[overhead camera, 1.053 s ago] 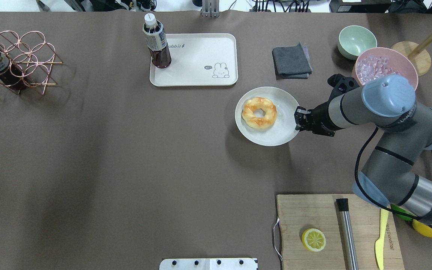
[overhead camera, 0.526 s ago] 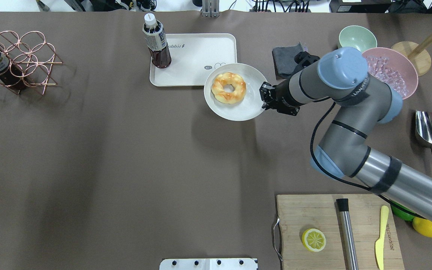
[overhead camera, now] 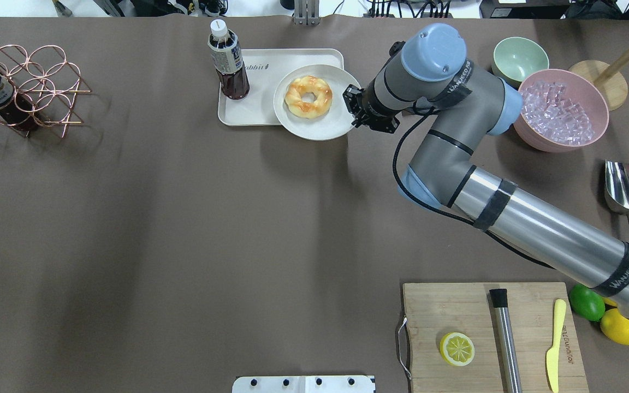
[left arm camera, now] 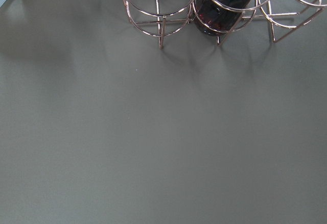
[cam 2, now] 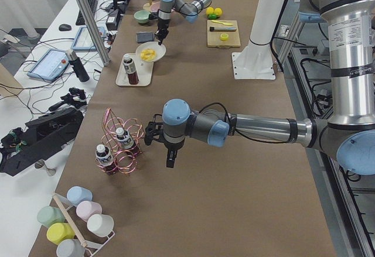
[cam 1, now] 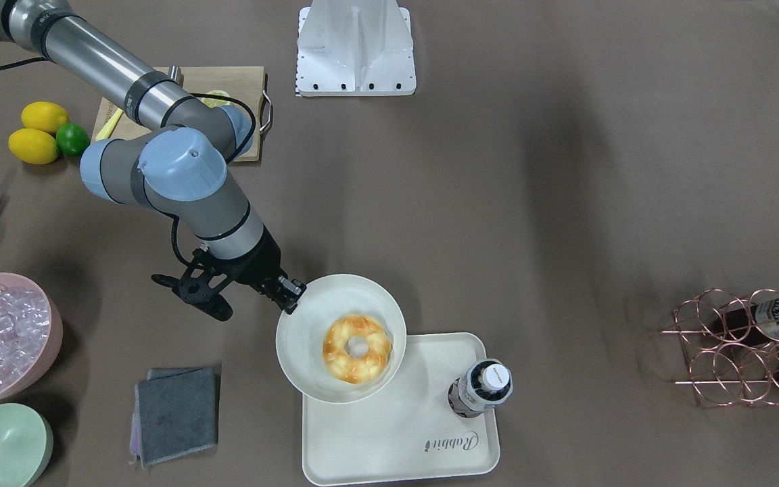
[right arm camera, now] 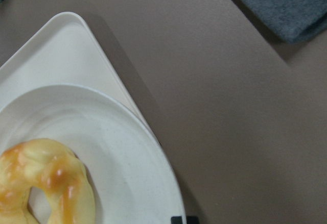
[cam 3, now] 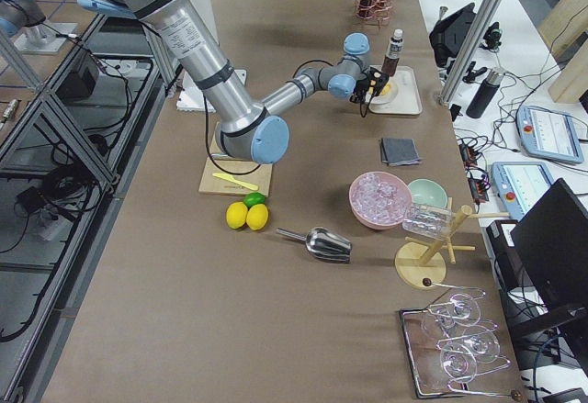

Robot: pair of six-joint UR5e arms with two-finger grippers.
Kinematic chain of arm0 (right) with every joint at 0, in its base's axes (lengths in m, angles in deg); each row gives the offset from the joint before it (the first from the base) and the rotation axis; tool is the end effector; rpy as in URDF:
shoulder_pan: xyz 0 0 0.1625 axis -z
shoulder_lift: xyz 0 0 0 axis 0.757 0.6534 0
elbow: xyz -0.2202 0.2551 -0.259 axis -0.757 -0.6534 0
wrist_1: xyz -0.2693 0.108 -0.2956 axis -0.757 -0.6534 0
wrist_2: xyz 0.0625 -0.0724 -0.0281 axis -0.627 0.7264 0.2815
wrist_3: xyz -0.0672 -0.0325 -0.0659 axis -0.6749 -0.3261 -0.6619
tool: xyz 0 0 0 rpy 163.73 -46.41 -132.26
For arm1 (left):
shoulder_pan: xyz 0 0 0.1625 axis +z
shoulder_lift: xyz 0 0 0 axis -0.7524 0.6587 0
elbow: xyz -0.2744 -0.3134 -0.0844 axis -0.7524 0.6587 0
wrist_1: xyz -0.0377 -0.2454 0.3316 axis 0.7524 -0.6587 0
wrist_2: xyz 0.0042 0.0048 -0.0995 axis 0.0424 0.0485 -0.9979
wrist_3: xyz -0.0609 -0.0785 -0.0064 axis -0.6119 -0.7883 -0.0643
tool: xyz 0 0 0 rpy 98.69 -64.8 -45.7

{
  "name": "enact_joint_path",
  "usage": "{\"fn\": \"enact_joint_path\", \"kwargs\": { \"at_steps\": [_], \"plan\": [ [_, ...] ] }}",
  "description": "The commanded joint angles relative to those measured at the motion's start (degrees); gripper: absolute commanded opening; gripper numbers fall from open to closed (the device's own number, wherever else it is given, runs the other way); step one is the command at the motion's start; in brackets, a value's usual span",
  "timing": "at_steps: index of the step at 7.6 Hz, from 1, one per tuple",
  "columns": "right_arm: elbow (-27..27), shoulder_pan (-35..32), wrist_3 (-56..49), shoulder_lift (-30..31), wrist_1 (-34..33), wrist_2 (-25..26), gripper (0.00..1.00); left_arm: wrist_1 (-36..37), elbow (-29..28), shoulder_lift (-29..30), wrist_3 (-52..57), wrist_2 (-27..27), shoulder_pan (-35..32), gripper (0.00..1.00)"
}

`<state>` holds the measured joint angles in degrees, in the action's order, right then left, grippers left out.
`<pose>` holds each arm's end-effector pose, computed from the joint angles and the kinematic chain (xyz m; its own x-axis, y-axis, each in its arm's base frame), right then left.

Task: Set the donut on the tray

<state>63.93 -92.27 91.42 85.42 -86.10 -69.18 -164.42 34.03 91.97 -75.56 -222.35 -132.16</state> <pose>-0.4942 -0.5916 0.2657 0.3448 0.5096 0.7883 -0.4510 0.8265 -0.3371 -0.0110 -0.4411 0.5941 0.6786 0.1035 -0.7272 0.0157 0.9878 0.1552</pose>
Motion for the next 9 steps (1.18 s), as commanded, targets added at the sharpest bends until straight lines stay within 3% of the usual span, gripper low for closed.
{"fn": "enact_joint_path", "kwargs": {
  "at_steps": [1,9],
  "plan": [
    [-10.22,-0.96,-0.19,-8.20,-0.07,-0.67,0.00,0.00,0.07,0.00,0.00,0.02,-0.04,0.98],
    [-24.03,-1.23,-0.01,-16.74,0.81,-0.06,0.00,0.00,0.07,0.44,0.00,0.37,-0.13,0.98]
  ]
}}
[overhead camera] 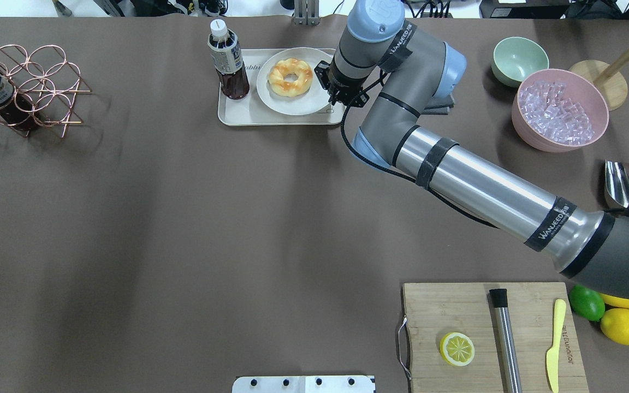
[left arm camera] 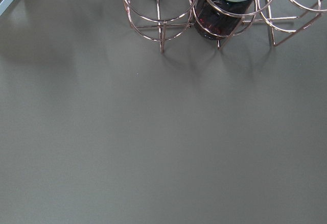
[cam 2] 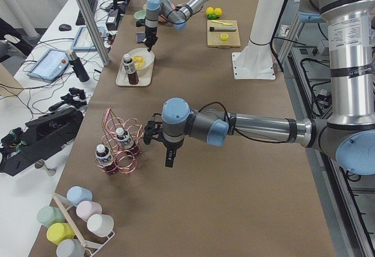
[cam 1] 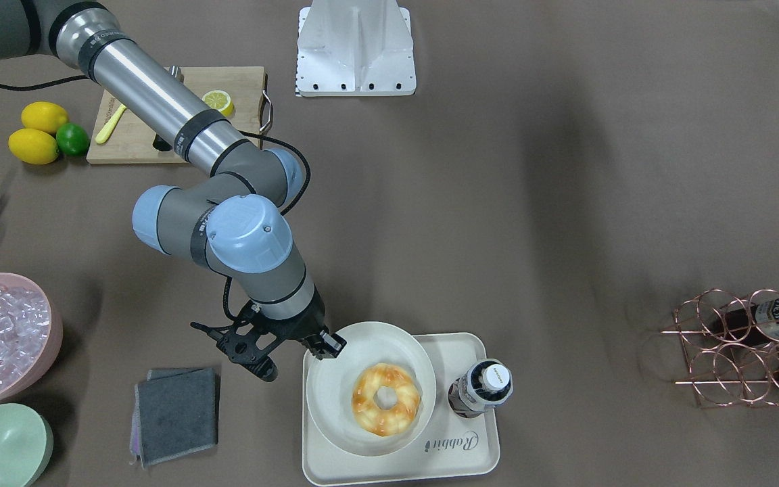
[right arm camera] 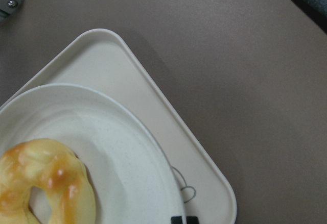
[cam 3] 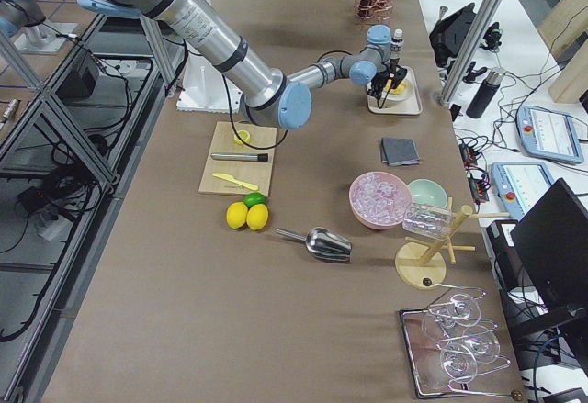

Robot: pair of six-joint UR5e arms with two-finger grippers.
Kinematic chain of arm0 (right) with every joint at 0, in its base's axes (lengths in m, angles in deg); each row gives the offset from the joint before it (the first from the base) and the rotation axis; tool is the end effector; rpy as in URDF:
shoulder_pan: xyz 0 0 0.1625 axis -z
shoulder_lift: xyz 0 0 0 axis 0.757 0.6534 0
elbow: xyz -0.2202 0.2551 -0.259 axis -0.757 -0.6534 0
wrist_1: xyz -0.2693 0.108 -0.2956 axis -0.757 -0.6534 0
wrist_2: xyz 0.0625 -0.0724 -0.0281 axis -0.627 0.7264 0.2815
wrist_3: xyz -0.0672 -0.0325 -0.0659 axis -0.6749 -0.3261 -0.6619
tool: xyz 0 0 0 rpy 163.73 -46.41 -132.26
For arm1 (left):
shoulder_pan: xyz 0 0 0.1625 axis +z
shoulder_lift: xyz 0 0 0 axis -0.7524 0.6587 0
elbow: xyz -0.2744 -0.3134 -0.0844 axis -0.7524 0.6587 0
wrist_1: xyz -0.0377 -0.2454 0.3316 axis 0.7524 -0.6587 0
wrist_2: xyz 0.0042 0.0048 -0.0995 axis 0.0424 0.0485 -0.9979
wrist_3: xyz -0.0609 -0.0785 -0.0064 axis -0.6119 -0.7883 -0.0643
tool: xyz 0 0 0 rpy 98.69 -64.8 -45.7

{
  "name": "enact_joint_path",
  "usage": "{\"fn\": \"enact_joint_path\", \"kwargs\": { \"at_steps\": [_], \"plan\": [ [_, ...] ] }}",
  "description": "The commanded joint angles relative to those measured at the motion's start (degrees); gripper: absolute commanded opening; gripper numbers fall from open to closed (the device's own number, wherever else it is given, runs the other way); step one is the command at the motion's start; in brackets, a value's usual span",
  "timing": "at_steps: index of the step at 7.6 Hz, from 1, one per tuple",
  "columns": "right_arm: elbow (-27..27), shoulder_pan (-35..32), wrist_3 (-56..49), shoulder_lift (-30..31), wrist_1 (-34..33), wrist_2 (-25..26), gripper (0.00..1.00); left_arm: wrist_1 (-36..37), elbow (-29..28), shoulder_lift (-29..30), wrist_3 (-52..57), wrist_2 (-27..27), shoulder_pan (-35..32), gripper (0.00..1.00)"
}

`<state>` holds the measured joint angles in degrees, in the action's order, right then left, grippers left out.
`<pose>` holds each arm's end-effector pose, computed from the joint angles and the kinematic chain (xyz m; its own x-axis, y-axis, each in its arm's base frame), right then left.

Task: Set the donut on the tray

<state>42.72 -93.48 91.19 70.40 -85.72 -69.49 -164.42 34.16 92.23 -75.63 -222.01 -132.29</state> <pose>-0.5476 -0.6656 0.2330 0.3914 0.5673 0.7245 -0.4879 0.7955 -0.3594 -0.0122 -0.4432 0.5913 0.6825 0.1049 -0.7233 0.0197 0.9866 0.1617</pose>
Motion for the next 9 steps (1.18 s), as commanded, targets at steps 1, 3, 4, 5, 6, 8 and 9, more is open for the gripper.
{"fn": "enact_joint_path", "kwargs": {
  "at_steps": [1,3,4,5,6,8,9],
  "plan": [
    [-3.80,-0.01,0.38,-2.78,0.52,0.26,0.00,0.09,-0.06,0.35,0.06,0.12,0.00,0.98],
    [-5.65,0.16,0.56,-3.58,1.40,0.61,0.00,0.09,-0.15,0.61,-0.02,0.12,0.00,0.98],
    [-6.35,0.34,0.56,-3.58,1.75,1.22,0.00,0.09,-0.06,0.61,-0.02,0.03,0.00,0.98],
    [-6.45,0.34,0.56,-3.67,2.02,1.31,0.00,0.09,-0.15,0.70,-0.02,0.03,0.00,0.98],
    [-6.62,0.34,1.00,-4.11,2.02,1.31,0.00,0.09,-0.23,0.79,-0.02,0.12,0.09,0.98],
    [-7.24,0.34,1.70,-4.55,2.02,1.40,0.03,0.26,-0.23,0.96,-0.02,0.12,0.09,0.98],
    [-7.24,0.43,1.70,-4.55,2.02,1.49,0.46,0.35,-0.23,1.14,-0.02,0.12,0.09,0.98]
  ]
}}
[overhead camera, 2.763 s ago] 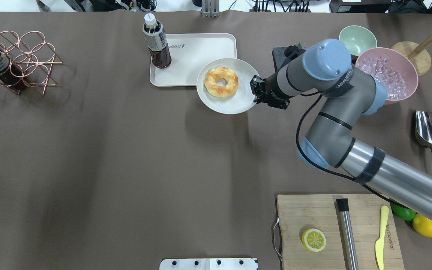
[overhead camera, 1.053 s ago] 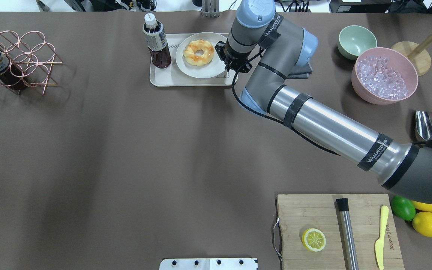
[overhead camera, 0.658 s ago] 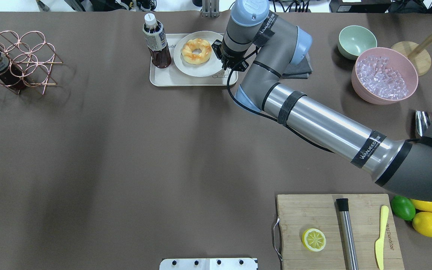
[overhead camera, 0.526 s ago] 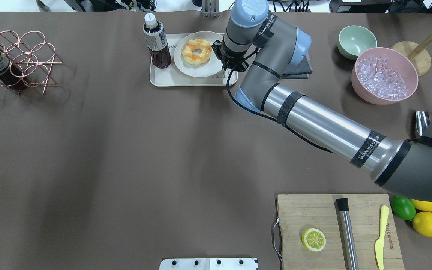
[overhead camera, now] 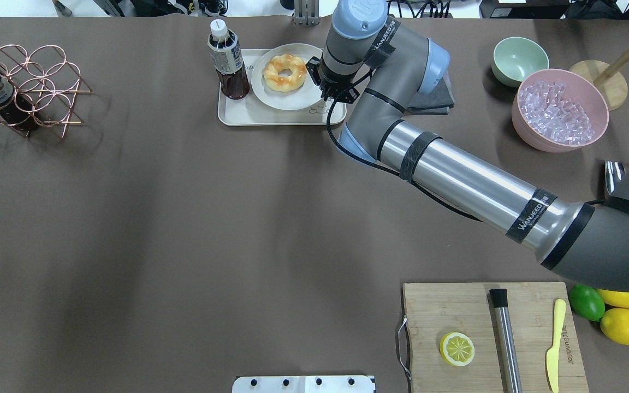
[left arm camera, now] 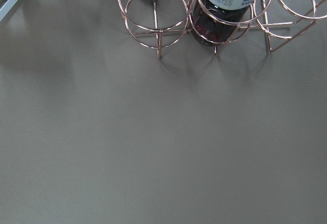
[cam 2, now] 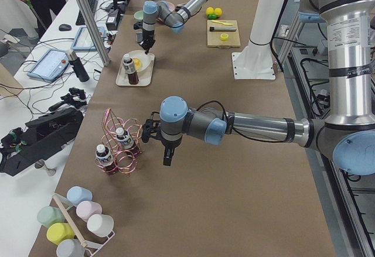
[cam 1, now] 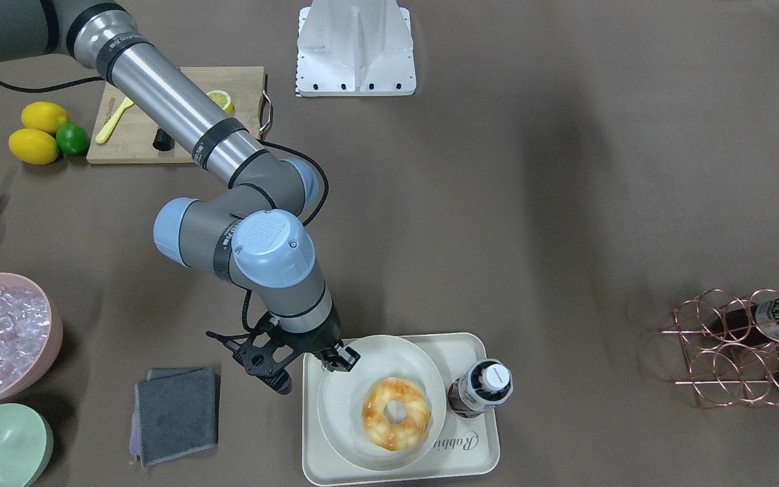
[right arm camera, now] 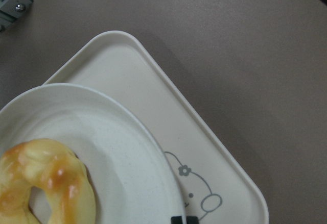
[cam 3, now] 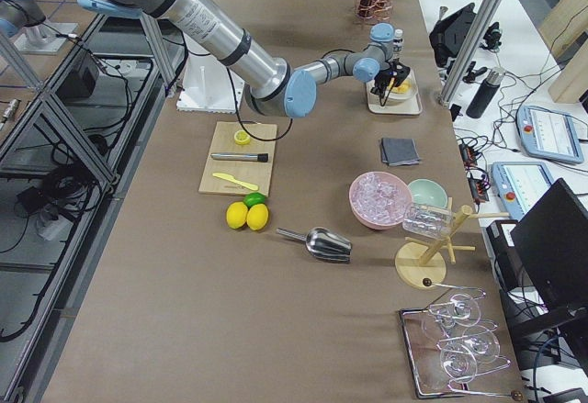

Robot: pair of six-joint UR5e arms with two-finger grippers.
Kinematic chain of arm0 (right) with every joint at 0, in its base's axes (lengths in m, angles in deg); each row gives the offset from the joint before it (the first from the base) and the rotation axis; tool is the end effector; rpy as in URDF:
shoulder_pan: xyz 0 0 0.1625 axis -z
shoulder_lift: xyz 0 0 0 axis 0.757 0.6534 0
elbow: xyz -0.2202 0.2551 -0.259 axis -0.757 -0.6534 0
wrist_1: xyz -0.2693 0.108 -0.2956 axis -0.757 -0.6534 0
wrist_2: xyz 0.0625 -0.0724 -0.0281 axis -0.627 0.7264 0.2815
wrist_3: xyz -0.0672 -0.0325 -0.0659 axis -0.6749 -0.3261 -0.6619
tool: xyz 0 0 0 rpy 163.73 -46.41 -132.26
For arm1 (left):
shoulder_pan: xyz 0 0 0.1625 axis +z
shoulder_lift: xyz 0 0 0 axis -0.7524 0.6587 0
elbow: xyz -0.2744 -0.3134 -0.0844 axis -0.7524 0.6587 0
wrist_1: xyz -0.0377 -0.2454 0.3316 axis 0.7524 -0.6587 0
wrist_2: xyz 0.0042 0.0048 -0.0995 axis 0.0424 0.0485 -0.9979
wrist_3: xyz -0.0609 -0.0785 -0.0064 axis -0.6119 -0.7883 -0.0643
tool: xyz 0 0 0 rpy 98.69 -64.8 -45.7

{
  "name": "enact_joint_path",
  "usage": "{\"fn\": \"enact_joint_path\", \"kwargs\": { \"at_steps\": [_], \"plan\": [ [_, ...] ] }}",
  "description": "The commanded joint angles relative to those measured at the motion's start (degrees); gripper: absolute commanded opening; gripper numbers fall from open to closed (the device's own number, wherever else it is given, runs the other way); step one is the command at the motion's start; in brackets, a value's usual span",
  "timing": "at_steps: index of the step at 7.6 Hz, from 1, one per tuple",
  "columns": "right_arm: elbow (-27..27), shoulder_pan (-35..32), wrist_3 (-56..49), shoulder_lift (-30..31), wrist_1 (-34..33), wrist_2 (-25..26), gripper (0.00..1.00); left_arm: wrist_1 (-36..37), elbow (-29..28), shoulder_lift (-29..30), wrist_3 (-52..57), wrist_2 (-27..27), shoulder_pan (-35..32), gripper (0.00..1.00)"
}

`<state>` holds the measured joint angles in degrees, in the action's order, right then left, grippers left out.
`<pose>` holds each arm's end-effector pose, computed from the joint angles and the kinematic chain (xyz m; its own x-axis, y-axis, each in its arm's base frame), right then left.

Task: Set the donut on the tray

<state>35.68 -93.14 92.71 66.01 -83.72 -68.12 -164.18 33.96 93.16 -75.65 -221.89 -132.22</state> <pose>-0.5671 -0.6804 0.2241 0.3845 0.5907 0.7094 -0.5147 0.7751 -0.3665 -0.0110 -0.4499 0.5866 0.6832 0.1113 -0.7217 0.0191 0.9853 0.1700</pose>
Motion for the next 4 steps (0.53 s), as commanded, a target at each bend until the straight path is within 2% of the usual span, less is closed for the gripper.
{"fn": "enact_joint_path", "kwargs": {
  "at_steps": [1,2,4],
  "plan": [
    [-0.20,0.26,0.18,-0.24,0.01,0.20,0.62,0.12,-0.13,0.21,0.00,0.01,-0.08,0.98],
    [-0.20,0.35,0.36,-0.59,-0.08,0.20,0.74,0.12,-0.13,0.21,0.00,0.01,0.01,0.98],
    [1.36,-0.52,0.27,-0.25,-0.25,-0.76,0.73,0.12,-0.21,0.21,0.00,0.01,0.01,0.98]
  ]
}}
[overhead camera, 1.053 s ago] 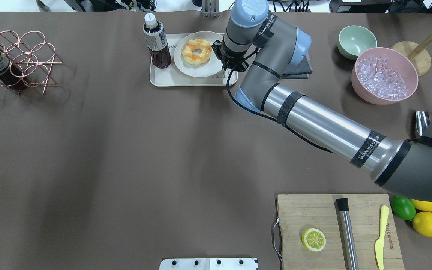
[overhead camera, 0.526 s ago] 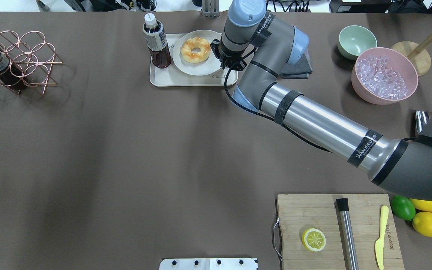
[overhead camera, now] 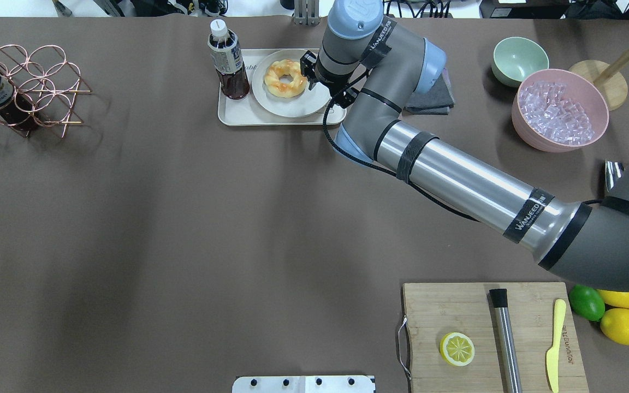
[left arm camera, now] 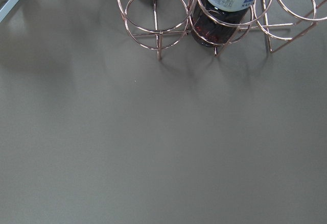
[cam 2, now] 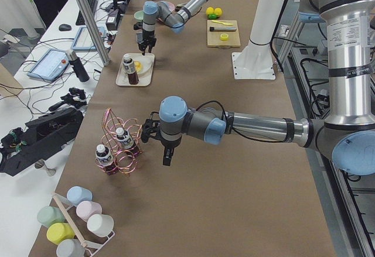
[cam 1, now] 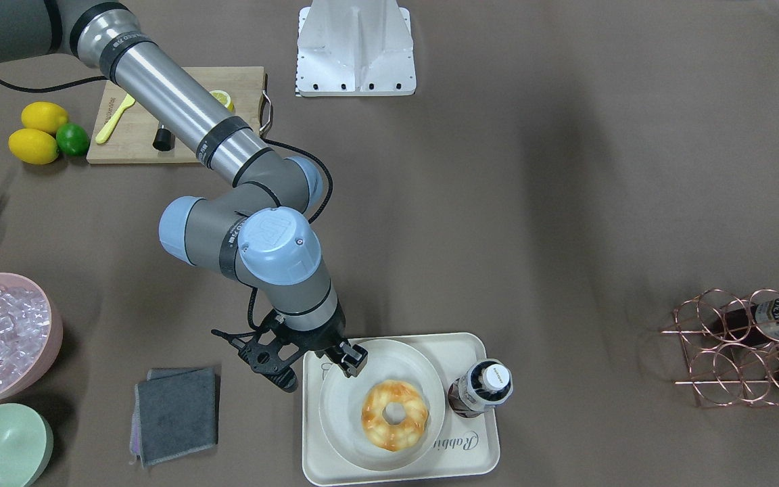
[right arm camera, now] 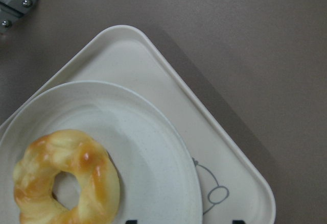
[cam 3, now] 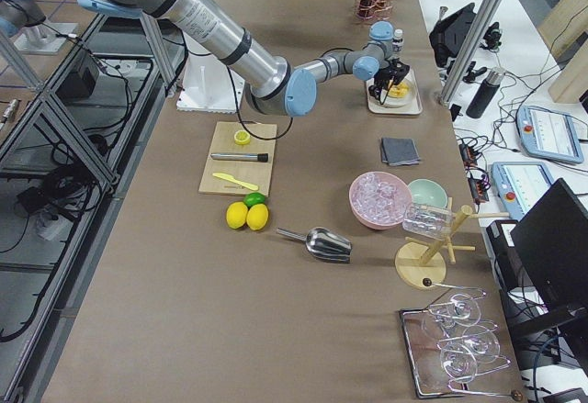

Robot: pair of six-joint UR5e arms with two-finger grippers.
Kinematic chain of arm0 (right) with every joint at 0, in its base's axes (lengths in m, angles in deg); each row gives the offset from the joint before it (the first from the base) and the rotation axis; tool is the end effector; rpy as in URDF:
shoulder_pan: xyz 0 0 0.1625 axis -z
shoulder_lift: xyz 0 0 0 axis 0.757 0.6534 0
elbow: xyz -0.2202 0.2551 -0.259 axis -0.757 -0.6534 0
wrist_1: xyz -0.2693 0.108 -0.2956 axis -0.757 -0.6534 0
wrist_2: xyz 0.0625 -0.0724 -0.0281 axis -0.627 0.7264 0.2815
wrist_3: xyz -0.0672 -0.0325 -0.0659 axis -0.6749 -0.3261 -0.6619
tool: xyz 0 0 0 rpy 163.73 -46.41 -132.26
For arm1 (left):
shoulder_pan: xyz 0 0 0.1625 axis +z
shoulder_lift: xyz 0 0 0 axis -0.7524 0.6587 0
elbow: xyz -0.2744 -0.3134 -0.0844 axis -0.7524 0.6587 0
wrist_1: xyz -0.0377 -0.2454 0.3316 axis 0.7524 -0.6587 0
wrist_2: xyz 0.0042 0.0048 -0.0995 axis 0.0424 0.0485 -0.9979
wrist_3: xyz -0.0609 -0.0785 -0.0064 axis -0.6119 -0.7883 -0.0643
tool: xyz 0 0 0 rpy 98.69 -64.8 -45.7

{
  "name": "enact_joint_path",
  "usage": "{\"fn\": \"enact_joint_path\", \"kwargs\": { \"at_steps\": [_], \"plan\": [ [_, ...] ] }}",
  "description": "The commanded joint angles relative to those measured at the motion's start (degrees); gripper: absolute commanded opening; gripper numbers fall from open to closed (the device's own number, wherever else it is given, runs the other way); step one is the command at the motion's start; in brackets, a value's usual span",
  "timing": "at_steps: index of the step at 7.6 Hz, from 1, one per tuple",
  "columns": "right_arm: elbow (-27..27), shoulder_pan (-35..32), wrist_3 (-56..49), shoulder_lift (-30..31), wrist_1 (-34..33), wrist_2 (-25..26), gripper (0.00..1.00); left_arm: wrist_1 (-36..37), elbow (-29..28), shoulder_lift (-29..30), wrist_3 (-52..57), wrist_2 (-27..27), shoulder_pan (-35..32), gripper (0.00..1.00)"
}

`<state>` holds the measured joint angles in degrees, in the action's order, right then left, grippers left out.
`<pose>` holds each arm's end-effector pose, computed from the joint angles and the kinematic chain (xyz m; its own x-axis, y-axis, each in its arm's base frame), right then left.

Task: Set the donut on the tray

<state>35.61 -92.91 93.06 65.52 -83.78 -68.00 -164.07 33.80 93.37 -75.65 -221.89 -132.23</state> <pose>-0.5702 -0.6788 0.2174 0.3802 0.5907 0.7117 -0.5139 0.7747 -0.3685 -0.0109 -0.4514 0.5866 0.6833 0.1104 -0.7218 0.0193 0.9854 0.1690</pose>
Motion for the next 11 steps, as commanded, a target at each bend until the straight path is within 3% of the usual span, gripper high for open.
{"fn": "enact_joint_path", "kwargs": {
  "at_steps": [1,4,5,6,9,11],
  "plan": [
    [5.97,-1.63,-0.69,2.69,-0.53,-3.67,0.73,0.00,-0.05,0.01,0.00,0.00,0.02,0.98],
    [22.56,-5.75,-13.46,16.10,-5.60,-10.87,0.73,0.00,-0.05,-0.08,0.00,0.00,0.02,0.98],
    [28.46,-6.99,-16.83,21.21,-7.72,-11.17,0.74,0.00,-0.05,-0.17,0.00,0.00,0.02,0.98],
    [32.52,-8.39,-19.74,25.61,-8.70,-12.74,0.99,0.00,0.04,-0.34,0.00,0.00,0.02,0.98],
    [43.16,-17.51,-35.35,41.94,-8.71,-20.20,1.00,0.00,-0.05,-0.35,0.09,0.09,0.02,0.98],
    [47.40,-22.35,-48.88,52.93,-8.71,-20.75,1.00,0.00,-0.22,-0.35,0.00,0.44,0.02,0.98]
  ]
}}
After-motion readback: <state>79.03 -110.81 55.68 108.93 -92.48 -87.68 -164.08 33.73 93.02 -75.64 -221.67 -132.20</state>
